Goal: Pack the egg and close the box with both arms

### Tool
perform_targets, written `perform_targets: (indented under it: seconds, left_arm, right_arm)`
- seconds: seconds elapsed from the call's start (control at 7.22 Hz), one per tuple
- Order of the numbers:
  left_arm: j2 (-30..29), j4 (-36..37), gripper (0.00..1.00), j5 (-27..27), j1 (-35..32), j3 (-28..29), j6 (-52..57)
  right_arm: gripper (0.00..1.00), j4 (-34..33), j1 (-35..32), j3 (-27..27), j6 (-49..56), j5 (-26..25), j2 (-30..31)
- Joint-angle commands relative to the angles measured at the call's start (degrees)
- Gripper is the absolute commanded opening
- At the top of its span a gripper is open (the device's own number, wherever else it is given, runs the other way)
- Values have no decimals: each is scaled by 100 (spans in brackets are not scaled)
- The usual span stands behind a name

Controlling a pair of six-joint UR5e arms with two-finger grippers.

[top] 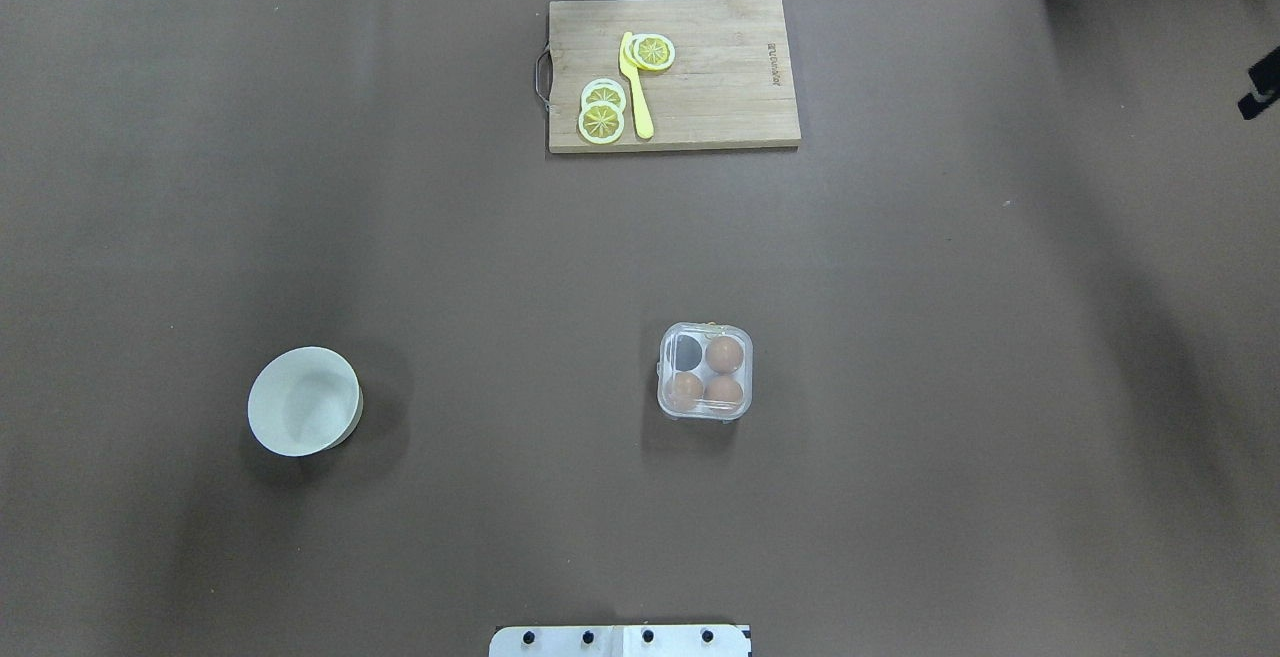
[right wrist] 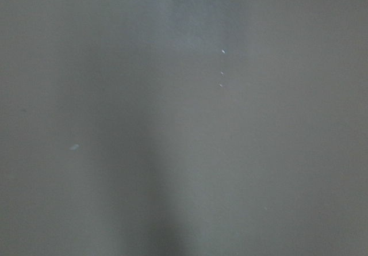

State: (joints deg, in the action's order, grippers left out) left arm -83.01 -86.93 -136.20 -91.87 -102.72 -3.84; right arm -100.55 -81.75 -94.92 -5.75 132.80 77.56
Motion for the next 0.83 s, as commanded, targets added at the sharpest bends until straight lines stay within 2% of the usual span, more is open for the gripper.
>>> perform_targets:
  seconds: [0.0,0.28,0.42,0.69]
  left_arm:
    - [-13,-34,97,-3,-6,-2,-126]
    - [66,1,98,14,3,50,-117]
    - [49,-51,98,-12,3,24,-100]
    - [-22,-78,98,-21,3,59,-117]
  right_arm:
    - [100,62,-359,-377,417,19,1107]
    - [100,534,-412,-780,365,-17,2039]
    - [100,746,-412,-887,338,-17,2244]
    - [100,748,-421,-932,312,-17,2237]
